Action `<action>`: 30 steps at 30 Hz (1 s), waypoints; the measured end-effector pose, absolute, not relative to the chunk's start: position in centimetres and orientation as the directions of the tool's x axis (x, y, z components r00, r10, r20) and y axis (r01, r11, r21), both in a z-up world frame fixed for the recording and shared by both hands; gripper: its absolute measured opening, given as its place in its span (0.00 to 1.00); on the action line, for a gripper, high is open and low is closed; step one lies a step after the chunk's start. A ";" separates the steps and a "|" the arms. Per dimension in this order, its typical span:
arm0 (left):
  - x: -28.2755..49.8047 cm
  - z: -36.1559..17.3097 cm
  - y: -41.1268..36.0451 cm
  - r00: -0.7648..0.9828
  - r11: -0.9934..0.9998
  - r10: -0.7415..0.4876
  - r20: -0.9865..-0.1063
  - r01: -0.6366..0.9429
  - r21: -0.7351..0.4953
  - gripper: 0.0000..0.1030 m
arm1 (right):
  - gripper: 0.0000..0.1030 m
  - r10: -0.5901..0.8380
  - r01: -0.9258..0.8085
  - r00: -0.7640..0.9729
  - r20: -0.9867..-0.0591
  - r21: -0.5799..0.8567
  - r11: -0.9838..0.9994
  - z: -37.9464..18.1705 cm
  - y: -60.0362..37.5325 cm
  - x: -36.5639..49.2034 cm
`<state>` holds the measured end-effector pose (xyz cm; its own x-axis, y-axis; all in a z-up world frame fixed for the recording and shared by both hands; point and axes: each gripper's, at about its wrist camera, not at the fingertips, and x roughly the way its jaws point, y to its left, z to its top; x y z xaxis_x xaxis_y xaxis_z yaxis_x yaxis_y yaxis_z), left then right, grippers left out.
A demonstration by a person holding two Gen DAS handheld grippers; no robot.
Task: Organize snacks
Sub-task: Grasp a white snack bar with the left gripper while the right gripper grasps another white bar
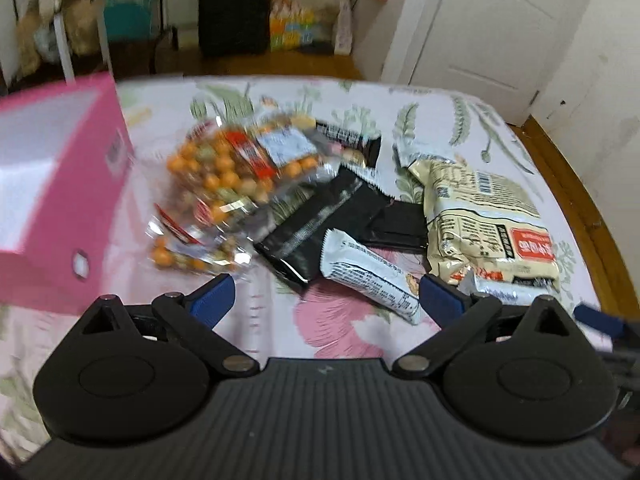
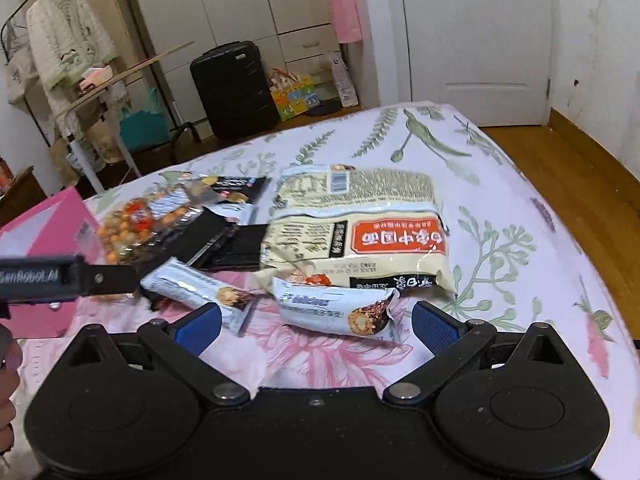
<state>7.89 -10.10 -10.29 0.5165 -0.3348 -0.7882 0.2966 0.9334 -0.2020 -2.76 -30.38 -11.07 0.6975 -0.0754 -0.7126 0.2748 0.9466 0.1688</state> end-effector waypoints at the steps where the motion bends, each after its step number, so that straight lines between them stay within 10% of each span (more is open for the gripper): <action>1: 8.4 -11.1 -10.5 0.502 0.937 -0.329 -0.800 0.276 -0.212 0.92 | 1.00 -0.082 0.284 0.694 -0.716 0.167 0.944 -11.8 -30.5 -2.5; 16: 10.9 -16.0 -13.2 0.432 0.937 -0.331 -0.839 0.050 -0.345 0.69 | 1.00 -0.213 0.382 0.709 -0.673 0.113 0.917 -17.4 -29.4 -0.1; 30: 10.8 -16.0 -12.0 0.405 0.885 -0.422 -0.811 -0.013 -0.466 0.14 | 0.81 -0.277 0.380 0.736 -0.618 0.037 0.924 -17.3 -28.5 -0.8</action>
<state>10.77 -12.02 -15.98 0.4049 -0.4216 -0.8114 -0.0131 0.8846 -0.4662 -0.82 -28.49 -17.29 0.7357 -0.2775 -0.6179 0.3800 0.9242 0.0375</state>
